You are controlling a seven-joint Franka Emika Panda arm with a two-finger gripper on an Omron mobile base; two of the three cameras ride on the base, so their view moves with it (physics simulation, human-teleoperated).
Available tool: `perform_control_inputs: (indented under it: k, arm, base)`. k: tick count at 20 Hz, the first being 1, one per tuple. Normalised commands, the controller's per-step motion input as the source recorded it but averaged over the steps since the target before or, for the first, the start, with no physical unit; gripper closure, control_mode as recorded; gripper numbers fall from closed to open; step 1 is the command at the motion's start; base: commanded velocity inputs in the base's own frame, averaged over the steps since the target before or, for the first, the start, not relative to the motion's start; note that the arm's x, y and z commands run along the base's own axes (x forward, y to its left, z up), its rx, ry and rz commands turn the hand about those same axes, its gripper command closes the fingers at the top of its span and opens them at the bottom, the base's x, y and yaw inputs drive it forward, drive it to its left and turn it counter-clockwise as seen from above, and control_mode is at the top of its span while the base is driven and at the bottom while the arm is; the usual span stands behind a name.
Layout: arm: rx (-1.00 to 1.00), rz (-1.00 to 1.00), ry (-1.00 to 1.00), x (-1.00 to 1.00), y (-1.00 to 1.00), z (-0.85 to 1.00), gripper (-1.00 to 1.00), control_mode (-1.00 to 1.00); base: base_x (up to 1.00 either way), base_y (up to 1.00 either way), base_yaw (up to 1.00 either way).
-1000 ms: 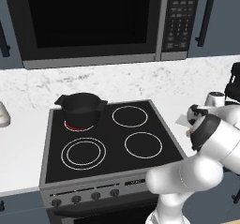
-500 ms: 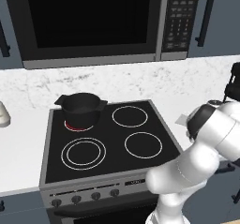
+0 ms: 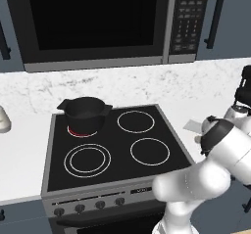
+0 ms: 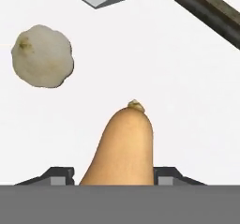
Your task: Put the squash and garlic in the pot. Retrieve the spatula and lightly stir the vegetables in the pot.
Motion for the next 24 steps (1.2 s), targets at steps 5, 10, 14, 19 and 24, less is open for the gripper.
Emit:
perform_control_inputs:
  k: [5, 10, 14, 19, 24]
  arm:
    - [0.02, 0.0, -0.4, -0.72, 0.22, 0.74, 1.0, -1.0]
    - [0.05, 0.02, -0.31, -0.39, 0.81, 0.9, 1.0, -1.0]
    - [0.04, 0.07, -0.27, -0.08, 1.0, 0.76, 1.0, -1.0]
    - [0.01, 0.07, -0.28, 0.0, 1.0, 0.82, 1.0, -1.0]
    - [0.07, 0.07, -0.2, 0.08, 1.0, 0.86, 1.0, -1.0]
  base:
    - [0.0, 0.0, 0.0]
    - [0.0, 0.0, 0.0]
    - [0.0, 0.0, 0.0]
    - [0.0, 0.0, 0.0]
    - [0.0, 0.0, 0.0]
